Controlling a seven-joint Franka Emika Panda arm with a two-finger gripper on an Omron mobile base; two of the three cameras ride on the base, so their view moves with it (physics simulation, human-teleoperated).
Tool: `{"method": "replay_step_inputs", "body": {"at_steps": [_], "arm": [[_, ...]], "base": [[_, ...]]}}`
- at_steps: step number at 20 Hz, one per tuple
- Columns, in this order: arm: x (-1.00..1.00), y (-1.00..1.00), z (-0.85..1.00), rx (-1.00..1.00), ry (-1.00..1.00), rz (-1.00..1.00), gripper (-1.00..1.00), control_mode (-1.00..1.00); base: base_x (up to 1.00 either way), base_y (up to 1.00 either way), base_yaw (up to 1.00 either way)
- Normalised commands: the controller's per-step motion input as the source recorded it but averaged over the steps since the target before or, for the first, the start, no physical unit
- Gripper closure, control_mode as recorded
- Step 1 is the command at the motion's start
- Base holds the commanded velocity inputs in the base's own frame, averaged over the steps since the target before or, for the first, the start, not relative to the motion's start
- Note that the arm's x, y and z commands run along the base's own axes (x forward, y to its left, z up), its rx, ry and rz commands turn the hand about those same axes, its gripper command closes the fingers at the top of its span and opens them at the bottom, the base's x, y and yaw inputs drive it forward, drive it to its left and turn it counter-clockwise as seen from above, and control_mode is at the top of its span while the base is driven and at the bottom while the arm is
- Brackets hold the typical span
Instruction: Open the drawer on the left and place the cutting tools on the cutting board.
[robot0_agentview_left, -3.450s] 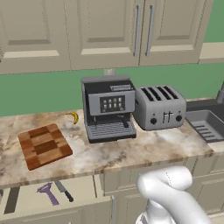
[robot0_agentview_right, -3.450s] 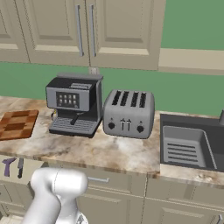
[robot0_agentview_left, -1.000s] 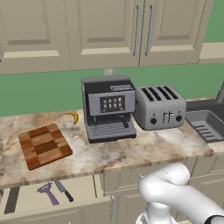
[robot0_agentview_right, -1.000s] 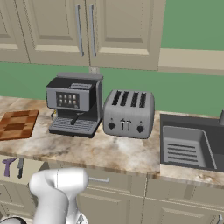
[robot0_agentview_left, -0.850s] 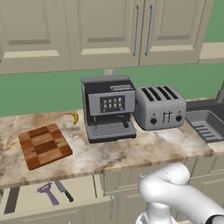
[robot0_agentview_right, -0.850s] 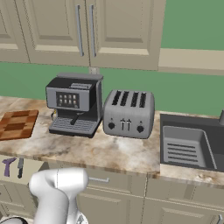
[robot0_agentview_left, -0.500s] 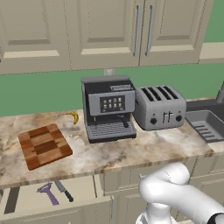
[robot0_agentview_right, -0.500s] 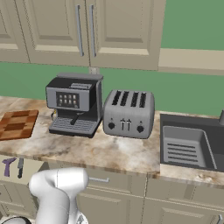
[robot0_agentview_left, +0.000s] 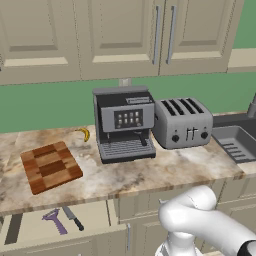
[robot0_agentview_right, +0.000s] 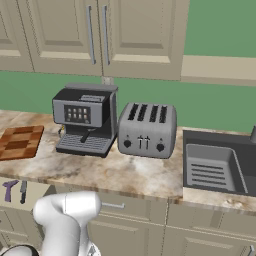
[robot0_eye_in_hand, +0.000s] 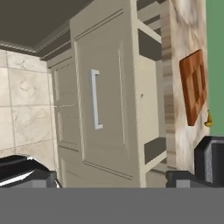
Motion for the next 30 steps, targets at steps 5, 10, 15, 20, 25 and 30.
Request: {"method": "replay_step_inputs", "body": {"at_steps": [5, 10, 15, 20, 25, 30], "arm": [[0.42, -0.02, 0.00, 0.00, 0.08, 0.00, -1.00, -1.00], [0.45, 0.00, 0.00, 0.00, 0.07, 0.00, -1.00, -1.00], [0.53, -0.09, -0.02, 0.00, 0.03, 0.00, -1.00, -1.00], [0.59, -0.08, -0.06, 0.00, 0.00, 0.00, -1.00, -1.00], [0.49, 0.00, 0.00, 0.00, 0.03, 0.00, -1.00, -1.00], [0.24, 0.00, 0.00, 0.00, 0.13, 0.00, -1.00, -1.00]], "base": [[0.00, 0.00, 0.00], [0.00, 0.00, 0.00], [0.00, 0.00, 0.00], [0.00, 0.00, 0.00], [0.00, 0.00, 0.00], [0.00, 0.00, 0.00]]}}
